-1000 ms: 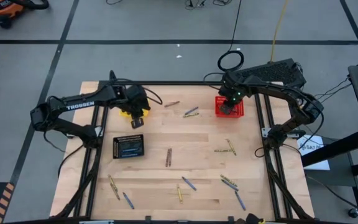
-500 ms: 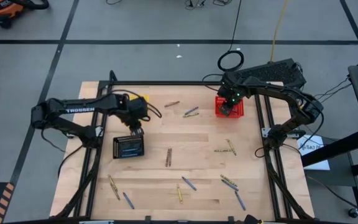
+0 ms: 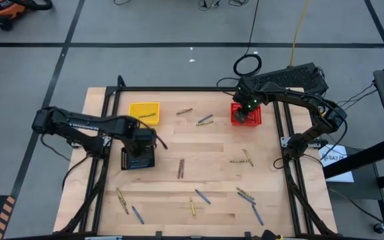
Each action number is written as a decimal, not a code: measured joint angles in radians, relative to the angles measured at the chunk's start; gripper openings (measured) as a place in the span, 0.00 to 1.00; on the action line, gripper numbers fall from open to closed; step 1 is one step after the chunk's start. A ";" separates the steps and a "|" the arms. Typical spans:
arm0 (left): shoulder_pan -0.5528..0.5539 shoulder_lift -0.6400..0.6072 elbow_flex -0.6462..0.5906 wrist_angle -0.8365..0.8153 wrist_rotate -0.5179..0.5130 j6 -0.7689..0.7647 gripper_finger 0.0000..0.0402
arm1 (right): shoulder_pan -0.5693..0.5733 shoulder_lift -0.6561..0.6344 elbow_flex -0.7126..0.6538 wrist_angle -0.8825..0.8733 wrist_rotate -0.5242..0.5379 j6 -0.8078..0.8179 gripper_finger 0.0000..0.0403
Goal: Sort crayons
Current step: Put the blue crayon into the black bin
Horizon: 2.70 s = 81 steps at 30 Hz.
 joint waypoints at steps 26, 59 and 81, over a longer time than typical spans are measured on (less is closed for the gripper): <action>-0.476 0.140 0.001 0.169 0.039 0.167 0.15 | 0.000 0.000 0.000 0.183 -0.001 0.172 0.33; -0.596 0.362 0.184 0.311 0.090 0.049 0.15 | 0.039 0.000 0.000 0.248 -0.001 0.302 0.33; -0.554 0.411 0.183 0.362 -0.009 -0.117 0.15 | 0.039 0.000 0.000 0.247 0.003 0.246 0.33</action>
